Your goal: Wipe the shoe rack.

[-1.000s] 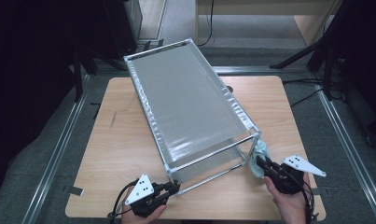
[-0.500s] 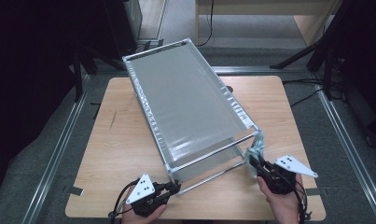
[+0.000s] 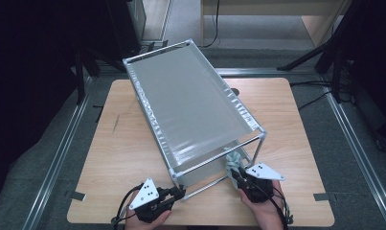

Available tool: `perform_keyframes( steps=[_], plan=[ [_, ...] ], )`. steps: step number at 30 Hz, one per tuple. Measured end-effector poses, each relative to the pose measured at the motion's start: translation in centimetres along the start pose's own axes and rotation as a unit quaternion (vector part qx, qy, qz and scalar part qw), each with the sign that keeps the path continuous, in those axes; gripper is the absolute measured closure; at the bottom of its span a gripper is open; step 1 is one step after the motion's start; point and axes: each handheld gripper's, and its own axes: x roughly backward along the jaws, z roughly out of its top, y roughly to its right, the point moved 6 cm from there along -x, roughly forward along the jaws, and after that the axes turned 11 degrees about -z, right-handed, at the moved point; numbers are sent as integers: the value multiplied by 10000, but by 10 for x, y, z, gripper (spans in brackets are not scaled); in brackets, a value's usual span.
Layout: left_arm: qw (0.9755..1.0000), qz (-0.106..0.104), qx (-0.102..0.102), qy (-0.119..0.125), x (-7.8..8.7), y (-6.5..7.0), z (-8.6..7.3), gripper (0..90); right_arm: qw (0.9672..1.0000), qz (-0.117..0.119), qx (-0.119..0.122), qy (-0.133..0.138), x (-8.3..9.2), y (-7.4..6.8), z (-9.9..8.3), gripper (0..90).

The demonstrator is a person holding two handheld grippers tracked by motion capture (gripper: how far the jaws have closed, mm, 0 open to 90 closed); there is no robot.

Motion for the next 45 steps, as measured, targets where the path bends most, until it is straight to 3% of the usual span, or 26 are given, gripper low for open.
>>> perform_keyframes(
  steps=[2, 5, 7, 11, 15, 17, 22, 23, 27, 29, 32, 37, 39, 40, 42, 45],
  plan=[
    [10000, -1, -3, -1, 0, 0, 0, 791, 9992, -273, -271, -47, -3, 12, -2, 786],
    [10000, -14, -7, 3, 0, 0, 0, 792, 9956, -617, -705, -20, 0, 34, -2, 788],
    [10000, -18, -20, 0, 0, -1, 0, 792, 9940, -671, -856, 68, 8, 43, 2, 788],
    [10000, -22, -21, -2, 0, -1, 0, 791, 9926, -673, -886, 483, 29, 46, 22, 788],
    [10000, -11, -11, 23, -1, 0, -1, 791, 9881, -618, -967, 1024, 52, 45, 45, 786],
    [10000, -1, -5, 35, -1, 0, -1, 791, 9878, -603, -980, 1048, 52, 46, 47, 785],
    [10000, -31, -13, 68, -2, 0, -1, 791, 9917, -630, -963, 567, 26, 53, 25, 780],
    [10000, -33, -15, 69, -2, 0, -1, 791, 9931, -599, -944, 340, 17, 53, 17, 780],
    [10000, -40, -31, 62, -2, 0, -1, 791, 9938, -528, -944, -273, -4, 55, -6, 774],
    [10000, -44, -38, 58, -2, 0, -1, 792, 9929, -467, -1045, -332, -7, 56, -10, 774],
    [10000, -50, -35, 60, -2, 0, -1, 791, 9933, -504, -1005, -284, -4, 57, -5, 775],
    [10000, -40, -41, 45, -3, 0, -1, 792, 9925, -507, -1106, 102, 10, 54, 10, 775],
    [10000, -39, -40, 46, -3, 0, -1, 792, 9909, -465, -1156, 508, 23, 53, 24, 763],
    [10000, -43, -38, 46, -3, 0, -1, 792, 9887, -438, -1159, 840, 33, 52, 33, 755],
    [10000, -64, -51, 34, -3, 0, -1, 792, 9859, -430, -1013, 1258, 49, 49, 48, 753],
    [9999, -86, -64, 32, -4, 2, -1, 793, 9852, -513, -933, 1341, 55, 49, 55, 757]
  ],
)
